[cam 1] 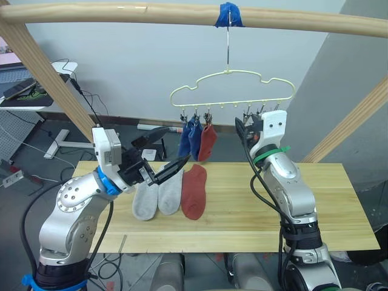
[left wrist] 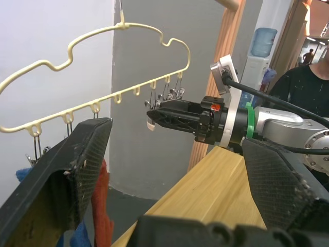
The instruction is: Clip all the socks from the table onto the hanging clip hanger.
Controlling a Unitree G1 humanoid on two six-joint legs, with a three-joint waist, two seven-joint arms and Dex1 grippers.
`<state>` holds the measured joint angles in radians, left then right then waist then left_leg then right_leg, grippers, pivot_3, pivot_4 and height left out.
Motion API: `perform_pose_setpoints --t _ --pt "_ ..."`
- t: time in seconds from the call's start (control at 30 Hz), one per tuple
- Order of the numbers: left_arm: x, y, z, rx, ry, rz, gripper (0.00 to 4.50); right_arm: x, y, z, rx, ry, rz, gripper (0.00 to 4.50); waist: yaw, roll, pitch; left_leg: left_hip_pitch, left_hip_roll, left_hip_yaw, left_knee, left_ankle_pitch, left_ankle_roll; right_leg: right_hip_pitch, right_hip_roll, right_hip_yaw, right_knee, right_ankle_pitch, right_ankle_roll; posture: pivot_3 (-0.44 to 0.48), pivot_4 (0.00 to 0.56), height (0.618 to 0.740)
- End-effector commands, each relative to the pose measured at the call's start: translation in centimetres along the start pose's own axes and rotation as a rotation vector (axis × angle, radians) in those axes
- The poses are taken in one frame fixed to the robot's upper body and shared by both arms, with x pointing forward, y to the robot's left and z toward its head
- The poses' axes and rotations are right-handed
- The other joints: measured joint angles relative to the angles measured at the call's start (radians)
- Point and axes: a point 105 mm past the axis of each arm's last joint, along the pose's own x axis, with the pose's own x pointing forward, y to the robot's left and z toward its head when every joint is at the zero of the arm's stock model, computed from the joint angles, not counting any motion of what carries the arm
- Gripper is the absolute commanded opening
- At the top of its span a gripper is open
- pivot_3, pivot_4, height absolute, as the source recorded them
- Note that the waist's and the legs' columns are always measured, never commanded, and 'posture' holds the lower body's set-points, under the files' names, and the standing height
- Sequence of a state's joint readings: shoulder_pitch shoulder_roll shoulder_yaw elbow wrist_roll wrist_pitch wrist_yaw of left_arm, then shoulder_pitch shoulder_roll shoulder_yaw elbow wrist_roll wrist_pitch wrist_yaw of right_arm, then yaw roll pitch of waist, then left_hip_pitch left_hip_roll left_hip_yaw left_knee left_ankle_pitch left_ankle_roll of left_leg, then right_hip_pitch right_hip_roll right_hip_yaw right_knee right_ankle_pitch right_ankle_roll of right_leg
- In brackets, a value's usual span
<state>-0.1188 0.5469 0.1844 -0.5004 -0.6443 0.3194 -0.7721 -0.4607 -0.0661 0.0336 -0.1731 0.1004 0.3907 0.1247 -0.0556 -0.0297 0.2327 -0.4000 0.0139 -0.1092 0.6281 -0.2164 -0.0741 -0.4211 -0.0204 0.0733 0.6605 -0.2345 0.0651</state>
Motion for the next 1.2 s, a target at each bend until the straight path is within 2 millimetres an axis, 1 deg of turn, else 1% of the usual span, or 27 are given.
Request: perform_pose_setpoints --t 0.03,0.33,0.43,0.63,0.97,1.2 --pt "0.2 -0.5 1.3 0.042 -0.035 -0.004 4.50 0.2 0.6 1.7 -0.003 -0.075 0.022 2.54 0.001 0.000 -0.001 0.000 0.000 0.000 0.000 0.000 0.000 0.000 0.000 0.000 0.000 0.000 0.000 0.041 0.139 0.740" --pt "0.0 -0.3 1.2 0.039 -0.022 0.001 4.50 0.4 1.1 1.5 0.013 -0.071 0.030 2.54 0.003 0.000 -0.002 0.000 0.000 0.000 0.000 0.000 0.000 0.000 0.000 0.000 0.000 0.000 0.000 0.049 0.148 0.740" --pt "-0.1 0.0 1.2 0.042 -0.019 0.006 4.50 0.7 1.0 1.3 0.033 -0.062 0.014 2.54 0.003 0.000 -0.002 0.000 0.000 0.000 0.000 0.000 0.000 0.000 0.000 0.000 0.001 0.000 0.000 0.048 0.150 0.740" --pt "0.1 -0.1 1.0 0.037 -0.019 0.003 4.50 1.0 0.6 1.1 0.045 -0.049 -0.011 2.54 0.004 0.000 -0.002 0.000 0.000 0.000 0.000 0.000 0.000 0.000 0.000 0.000 0.001 0.000 -0.001 0.042 0.152 0.740" --pt "0.2 0.1 1.0 0.039 -0.022 0.010 4.50 1.6 0.7 1.4 0.046 -0.058 -0.010 2.54 0.005 0.000 -0.002 0.000 0.000 0.000 0.000 0.000 0.000 0.000 0.000 0.000 0.001 0.000 -0.001 0.046 0.156 0.740" --pt "0.2 -0.1 1.0 0.033 -0.024 0.016 4.50 1.7 0.6 1.3 0.054 -0.057 -0.012 2.54 0.005 0.000 -0.002 0.000 0.000 0.000 0.000 0.000 0.000 0.000 0.000 0.000 0.001 0.000 -0.001 0.052 0.157 0.740"
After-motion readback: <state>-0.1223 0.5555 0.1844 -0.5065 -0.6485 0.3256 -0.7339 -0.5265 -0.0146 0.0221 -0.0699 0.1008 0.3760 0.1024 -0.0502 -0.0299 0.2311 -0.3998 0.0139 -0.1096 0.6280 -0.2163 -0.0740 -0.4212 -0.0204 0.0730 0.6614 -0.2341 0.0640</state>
